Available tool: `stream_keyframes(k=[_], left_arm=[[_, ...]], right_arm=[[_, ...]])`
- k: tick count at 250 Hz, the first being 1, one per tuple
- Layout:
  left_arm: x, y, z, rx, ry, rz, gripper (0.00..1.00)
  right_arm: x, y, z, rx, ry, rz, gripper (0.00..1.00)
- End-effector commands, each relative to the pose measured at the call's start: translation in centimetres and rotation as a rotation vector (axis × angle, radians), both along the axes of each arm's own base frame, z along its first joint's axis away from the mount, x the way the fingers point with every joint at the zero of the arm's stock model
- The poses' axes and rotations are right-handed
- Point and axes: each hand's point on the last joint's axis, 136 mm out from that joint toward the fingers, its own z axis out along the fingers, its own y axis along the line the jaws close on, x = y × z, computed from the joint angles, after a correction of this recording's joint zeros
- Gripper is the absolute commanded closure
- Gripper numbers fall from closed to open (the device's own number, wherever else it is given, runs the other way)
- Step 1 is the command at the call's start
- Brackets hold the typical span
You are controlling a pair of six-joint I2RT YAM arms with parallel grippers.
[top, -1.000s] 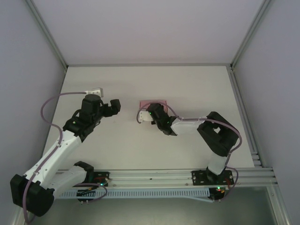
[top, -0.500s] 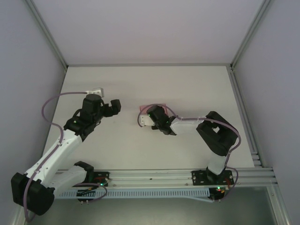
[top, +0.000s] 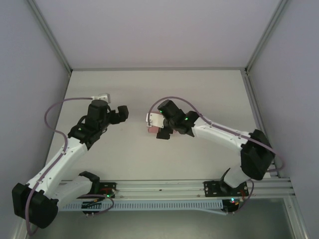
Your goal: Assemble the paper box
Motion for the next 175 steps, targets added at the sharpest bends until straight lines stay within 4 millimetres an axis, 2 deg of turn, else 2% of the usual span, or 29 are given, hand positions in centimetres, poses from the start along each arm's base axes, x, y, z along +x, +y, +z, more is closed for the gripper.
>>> stream_keyframes(k=[1, 25, 40, 54, 69, 93, 126, 145, 162, 175], left_arm=[[0.5, 0.8, 0.9, 0.028, -0.047, 0.030, 0.00], [1.0, 1.3, 1.3, 0.045, -0.078, 0.058, 0.00], [1.5, 2.0, 1.7, 0.055, -0.112, 0.093, 0.00], [2.1, 2.5, 2.1, 0.075, -0.159, 0.102, 0.00], [2.9, 3.6, 2.2, 0.096, -0.206, 0.133, 0.00], [4.2, 6.1, 1.3, 0.165, -0.263, 0.201, 0.00], [5.6, 9.5, -1.2, 0.288, -0.327, 0.275, 0.00], [5.9, 10.5, -2.2, 0.366, -0.371, 0.280, 0.00], [5.8, 11.7, -3.2, 0.398, -0.420, 0.309, 0.00], [5.6, 12.4, -4.1, 0.382, -0.458, 0.318, 0.00]], right_arm=[[1.5, -2.0, 5.3, 0.172, -0.046, -0.227, 0.00], [3.8, -5.0, 9.0, 0.360, -0.053, -0.435, 0.00], [5.6, -7.8, 10.9, 0.493, -0.060, -0.592, 0.00], [7.1, -10.9, 11.7, 0.578, -0.088, -0.724, 0.00], [8.4, -14.5, 11.8, 0.615, -0.152, -0.829, 0.00], [10.0, -20.3, 10.2, 0.709, -0.236, -0.992, 0.00], [10.1, -27.6, 5.4, 0.744, -0.366, -1.201, 0.00], [9.4, -29.6, 2.8, 0.790, -0.396, -1.235, 0.00], [8.8, -29.7, 0.6, 0.839, -0.377, -1.192, 0.00], [8.5, -30.2, -0.4, 0.873, -0.390, -1.189, 0.00]])
